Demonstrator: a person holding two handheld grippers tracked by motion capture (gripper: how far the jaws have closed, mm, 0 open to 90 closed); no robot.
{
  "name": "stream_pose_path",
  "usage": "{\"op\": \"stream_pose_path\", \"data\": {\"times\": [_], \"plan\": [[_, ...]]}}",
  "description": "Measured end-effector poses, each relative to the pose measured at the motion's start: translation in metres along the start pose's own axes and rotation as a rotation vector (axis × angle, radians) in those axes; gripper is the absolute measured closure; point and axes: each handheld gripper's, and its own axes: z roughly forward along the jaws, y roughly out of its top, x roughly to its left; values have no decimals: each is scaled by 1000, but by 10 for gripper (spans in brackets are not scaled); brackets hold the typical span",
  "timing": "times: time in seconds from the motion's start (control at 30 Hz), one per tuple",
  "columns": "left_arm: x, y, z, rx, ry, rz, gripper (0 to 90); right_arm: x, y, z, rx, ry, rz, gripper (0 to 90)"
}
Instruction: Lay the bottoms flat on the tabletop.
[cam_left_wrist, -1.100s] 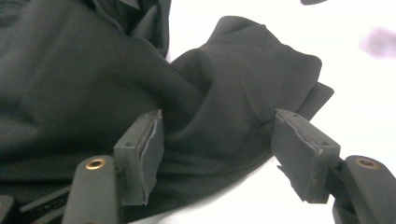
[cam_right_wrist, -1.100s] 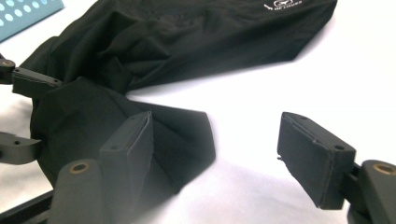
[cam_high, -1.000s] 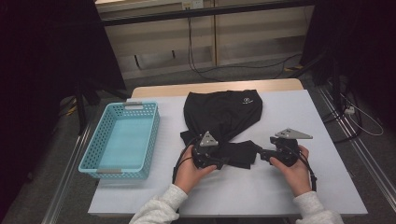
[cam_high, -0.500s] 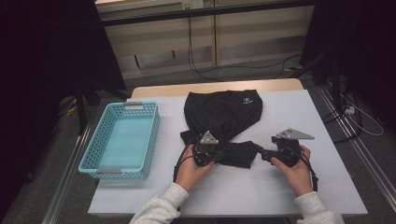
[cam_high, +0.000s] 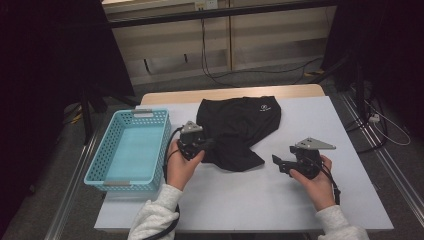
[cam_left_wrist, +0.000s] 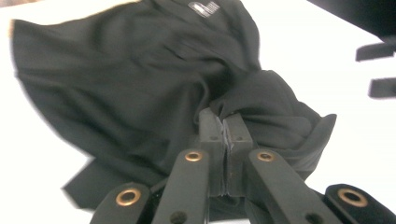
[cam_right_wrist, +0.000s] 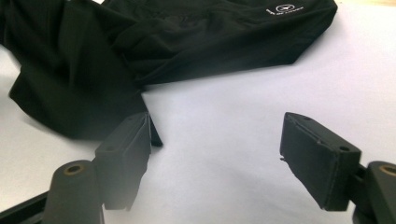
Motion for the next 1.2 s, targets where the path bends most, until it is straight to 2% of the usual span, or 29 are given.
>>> {"op": "stream_pose_path", "data": {"times": [0.03, 0.1, 0.2, 0.3, 0.4, 0.47, 0.63, 0.73, 0.77, 0.83, 0.93, 1.03, 1.13, 1.2], "plan": [[4, 1, -3, -11, 14, -12, 892, 0, 0, 0, 0, 2, -4, 245], [10, 2, -7, -23, 46, -7, 892, 1, 0, 1, 3, 3, -4, 243], [14, -1, -6, -26, 62, -9, 890, 3, 0, 3, 6, 9, -9, 242], [12, -8, 3, -2, 42, -15, 875, 4, 0, 4, 15, 15, -18, 241], [9, -15, 12, 25, 23, -10, 807, 7, 0, 5, 21, 23, -22, 239], [5, -16, 15, 21, 12, -7, 689, 8, 0, 6, 26, 31, -32, 237], [-6, -12, 11, 19, 18, 37, 390, 8, -1, 6, 30, 35, -31, 237], [-11, -11, 8, 9, 14, 70, 303, 8, 0, 6, 27, 37, -34, 237], [-14, -11, 7, 10, 8, 72, 283, 8, 0, 5, 26, 38, -34, 237], [-20, -12, 7, 18, 2, 105, 247, 7, 0, 6, 27, 37, -35, 236], [-32, -19, 14, 41, -31, 141, 245, 7, 0, 6, 27, 39, -28, 236], [-39, -30, 28, 99, -56, 181, 243, 8, 1, 7, 28, 44, -29, 236], [-43, -41, 40, 156, -55, 204, 238, 9, 1, 7, 28, 46, -29, 236], [-44, -45, 45, 172, -55, 212, 215, 8, 1, 6, 27, 44, -29, 236]]}}
